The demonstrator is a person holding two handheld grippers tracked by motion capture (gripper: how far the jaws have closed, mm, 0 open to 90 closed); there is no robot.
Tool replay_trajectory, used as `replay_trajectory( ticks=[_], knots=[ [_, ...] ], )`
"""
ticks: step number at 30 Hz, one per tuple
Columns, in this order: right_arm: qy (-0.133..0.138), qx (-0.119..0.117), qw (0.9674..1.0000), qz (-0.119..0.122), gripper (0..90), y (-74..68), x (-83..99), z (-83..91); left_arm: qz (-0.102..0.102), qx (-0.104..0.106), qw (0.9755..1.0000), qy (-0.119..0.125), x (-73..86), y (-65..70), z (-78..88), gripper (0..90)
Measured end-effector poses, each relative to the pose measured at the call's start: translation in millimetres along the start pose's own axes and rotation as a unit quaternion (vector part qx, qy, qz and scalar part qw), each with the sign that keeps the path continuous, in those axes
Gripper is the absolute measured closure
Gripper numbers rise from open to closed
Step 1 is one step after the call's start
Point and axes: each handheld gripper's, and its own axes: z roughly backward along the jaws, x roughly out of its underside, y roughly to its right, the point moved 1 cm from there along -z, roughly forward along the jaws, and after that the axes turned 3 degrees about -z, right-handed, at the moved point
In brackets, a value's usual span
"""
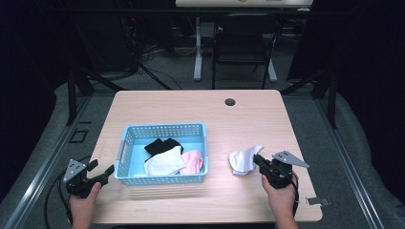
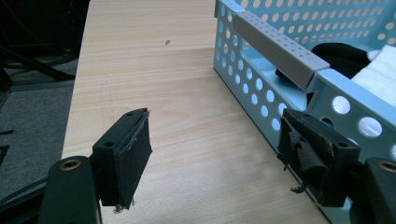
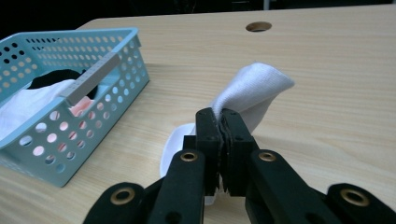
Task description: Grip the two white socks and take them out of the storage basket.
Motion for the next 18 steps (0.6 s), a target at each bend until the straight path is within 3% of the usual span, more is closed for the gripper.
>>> replay_trajectory(
  ticks=[4, 18],
  knots=[
    [-0.004, 0.005, 0.9998, -0.018, 86.6, 7.1, 3.2, -0.8, 0.000, 0.000, 1.0000, 0.002, -0.1, -0.5, 0.7, 25.2],
    [-0.006, 0.029, 0.9989, -0.037, 83.6, 19.6, 7.3, 0.1, 0.001, 0.001, 1.0000, 0.002, -0.3, 0.2, 0.4, 25.2]
  ],
)
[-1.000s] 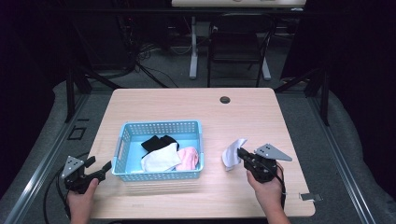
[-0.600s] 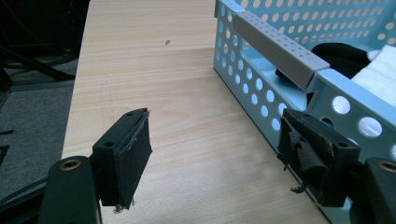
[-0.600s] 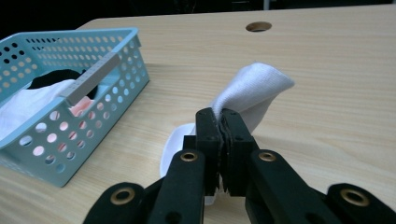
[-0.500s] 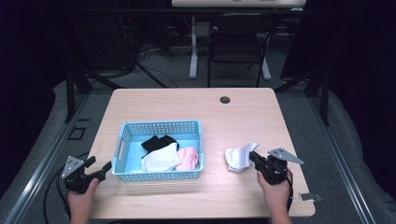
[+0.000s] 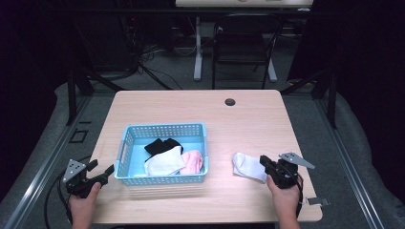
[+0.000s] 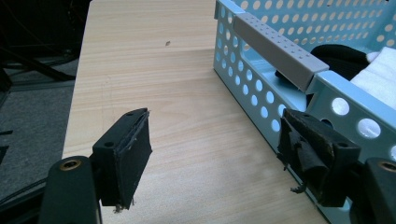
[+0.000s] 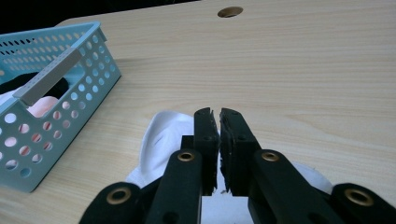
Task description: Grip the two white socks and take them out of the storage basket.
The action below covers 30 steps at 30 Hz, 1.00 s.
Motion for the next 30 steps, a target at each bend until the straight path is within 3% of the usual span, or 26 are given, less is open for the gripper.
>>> replay_trajectory(
  ticks=[5, 10, 14, 19, 24, 30],
  knots=[
    [0.001, 0.003, 1.0000, 0.002, 64.8, -0.1, 1.3, -1.6, 0.000, 0.000, 1.0000, 0.000, 0.1, -0.3, 0.2, 25.2],
    [0.000, 0.033, 0.9988, 0.035, 49.5, -4.7, 3.0, -6.2, 0.000, -0.001, 1.0000, 0.001, 0.1, -0.5, 0.4, 25.2],
    [0.015, 0.051, 0.9967, 0.061, 48.1, -10.3, 2.1, -7.3, 0.000, 0.000, 1.0000, 0.000, 0.1, -0.4, 0.6, 25.2],
    [-0.001, 0.031, 0.9968, 0.074, 45.3, -20.9, -5.3, -8.0, 0.001, 0.000, 1.0000, 0.001, 0.4, -0.7, 0.3, 25.2],
    [-0.024, 0.008, 0.9977, 0.063, 43.8, -37.0, -19.9, -6.7, 0.002, -0.001, 1.0000, 0.000, 0.4, -0.7, 0.5, 25.2],
    [-0.028, -0.006, 0.9952, 0.093, 36.1, -64.6, -42.8, -3.7, 0.002, 0.000, 1.0000, 0.001, 0.4, -0.7, 0.5, 25.2]
  ],
)
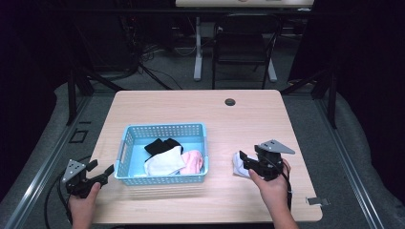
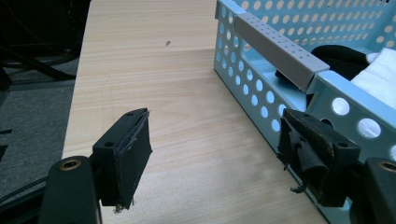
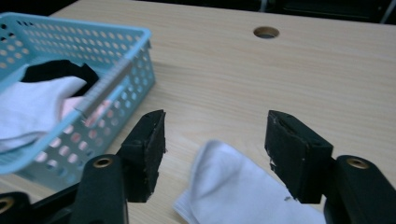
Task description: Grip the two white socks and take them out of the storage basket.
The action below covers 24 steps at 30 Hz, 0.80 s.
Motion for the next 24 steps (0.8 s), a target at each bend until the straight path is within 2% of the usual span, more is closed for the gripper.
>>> replay_trajectory(
  ticks=[4, 7, 11, 14, 16, 19, 22, 24],
  knots=[
    [0.007, -0.033, 0.9994, -0.001, 30.7, -14.5, -18.2, 1.3, 0.001, 0.000, 1.0000, 0.001, 0.0, -0.1, 0.3, 25.2],
    [-0.004, -0.049, 0.9988, 0.003, 28.0, -25.1, -29.2, -1.9, 0.003, 0.000, 1.0000, 0.001, 0.1, -0.5, 0.4, 25.2],
    [-0.037, -0.065, 0.9971, 0.014, 24.9, -38.8, -40.7, -11.5, 0.004, 0.000, 1.0000, 0.003, 0.3, -0.5, 0.1, 25.2],
    [-0.062, -0.077, 0.9948, 0.026, 24.1, -49.6, -48.2, -19.7, 0.004, 0.000, 1.0000, 0.003, 0.3, -0.6, 0.1, 25.2],
    [-0.073, -0.089, 0.9930, 0.026, 23.4, -57.5, -52.2, -25.6, 0.004, 0.001, 1.0000, 0.003, 0.2, -0.7, 0.1, 25.2],
    [-0.098, -0.105, 0.9890, 0.035, 25.8, -68.6, -57.3, -35.3, 0.003, 0.001, 1.0000, 0.001, 0.1, -0.9, 0.4, 25.2],
    [-0.135, -0.118, 0.9832, 0.033, 33.3, -80.9, -61.7, -45.6, 0.004, 0.000, 1.0000, 0.001, 0.0, -1.2, 0.6, 25.2],
    [-0.169, -0.130, 0.9767, 0.017, 39.4, -88.9, -65.7, -54.5, 0.004, 0.000, 1.0000, 0.001, 0.0, -1.6, 0.7, 25.2]
  ],
)
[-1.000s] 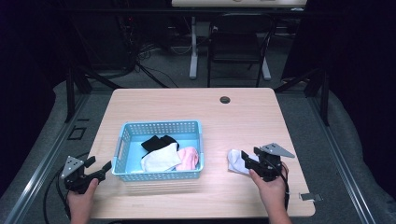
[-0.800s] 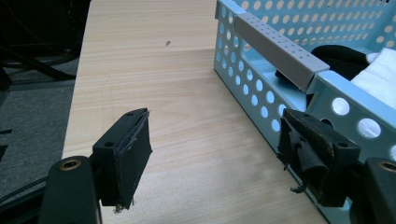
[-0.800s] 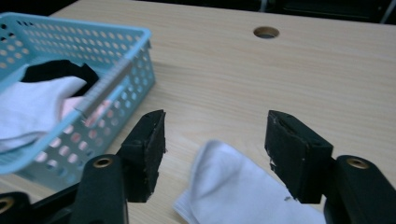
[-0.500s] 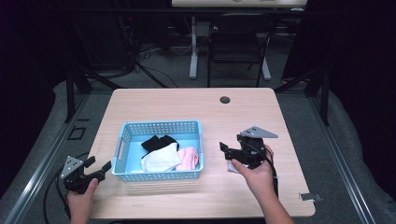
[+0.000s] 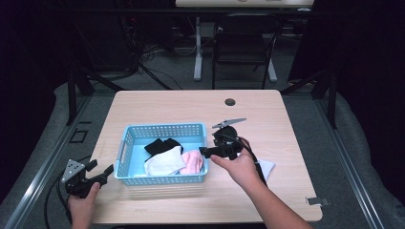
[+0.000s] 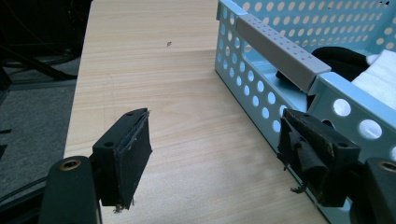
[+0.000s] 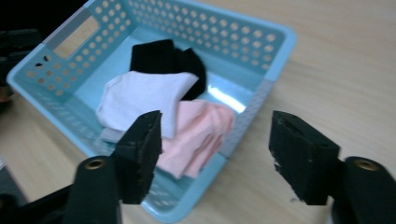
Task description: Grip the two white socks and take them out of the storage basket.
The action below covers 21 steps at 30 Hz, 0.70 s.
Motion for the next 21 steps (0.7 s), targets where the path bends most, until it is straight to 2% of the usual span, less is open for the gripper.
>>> replay_trajectory(
  ticks=[4, 9, 10, 15, 21],
  knots=[
    [-0.033, -0.003, 0.9994, -0.005, 48.3, -7.7, -12.1, -14.4, -0.001, 0.001, 1.0000, 0.001, 0.0, -0.4, -0.1, 25.2],
    [-0.089, -0.007, 0.9958, -0.018, 55.8, -18.6, -22.5, -37.9, 0.001, 0.001, 1.0000, 0.001, 0.1, -0.6, -0.4, 25.2],
    [-0.109, -0.011, 0.9937, -0.022, 56.6, -19.9, -23.9, -42.8, 0.000, 0.001, 1.0000, 0.001, 0.1, -0.7, -0.5, 25.2],
    [-0.164, -0.018, 0.9856, -0.038, 61.8, -26.7, -24.6, -74.7, 0.000, 0.002, 1.0000, 0.001, 0.0, -0.4, -0.6, 25.2],
    [-0.199, -0.016, 0.9788, -0.044, 66.2, -31.8, -24.9, -103.9, -0.001, 0.003, 1.0000, 0.001, -0.1, -0.3, -0.7, 25.2]
  ],
)
